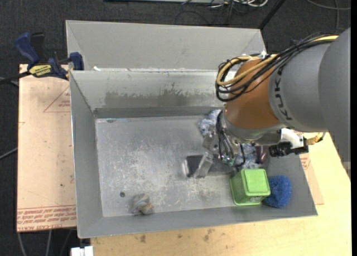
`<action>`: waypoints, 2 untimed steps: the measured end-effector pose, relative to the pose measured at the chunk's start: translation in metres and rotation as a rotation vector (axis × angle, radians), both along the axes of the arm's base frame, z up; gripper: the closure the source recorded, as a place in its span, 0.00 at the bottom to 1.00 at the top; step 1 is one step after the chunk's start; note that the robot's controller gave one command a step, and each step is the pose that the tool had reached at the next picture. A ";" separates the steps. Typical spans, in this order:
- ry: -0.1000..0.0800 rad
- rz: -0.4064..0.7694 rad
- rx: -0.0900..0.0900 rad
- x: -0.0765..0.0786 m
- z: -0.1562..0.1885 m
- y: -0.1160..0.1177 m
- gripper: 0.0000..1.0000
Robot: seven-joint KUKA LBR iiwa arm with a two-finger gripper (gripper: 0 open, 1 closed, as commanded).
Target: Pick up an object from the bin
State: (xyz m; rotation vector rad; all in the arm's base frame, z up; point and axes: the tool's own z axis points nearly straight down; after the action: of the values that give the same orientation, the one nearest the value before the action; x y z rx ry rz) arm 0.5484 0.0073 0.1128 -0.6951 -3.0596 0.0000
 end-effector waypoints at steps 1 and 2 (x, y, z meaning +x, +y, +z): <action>-0.001 0.109 0.000 0.040 -0.040 0.006 1.00; -0.001 0.109 0.000 0.040 -0.040 0.006 1.00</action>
Offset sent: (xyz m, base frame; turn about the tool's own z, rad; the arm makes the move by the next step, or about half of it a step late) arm 0.0000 0.0000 0.0000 0.0000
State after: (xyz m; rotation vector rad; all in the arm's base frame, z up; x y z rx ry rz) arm 0.5883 0.0132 0.0730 -0.5268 -3.0937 0.0000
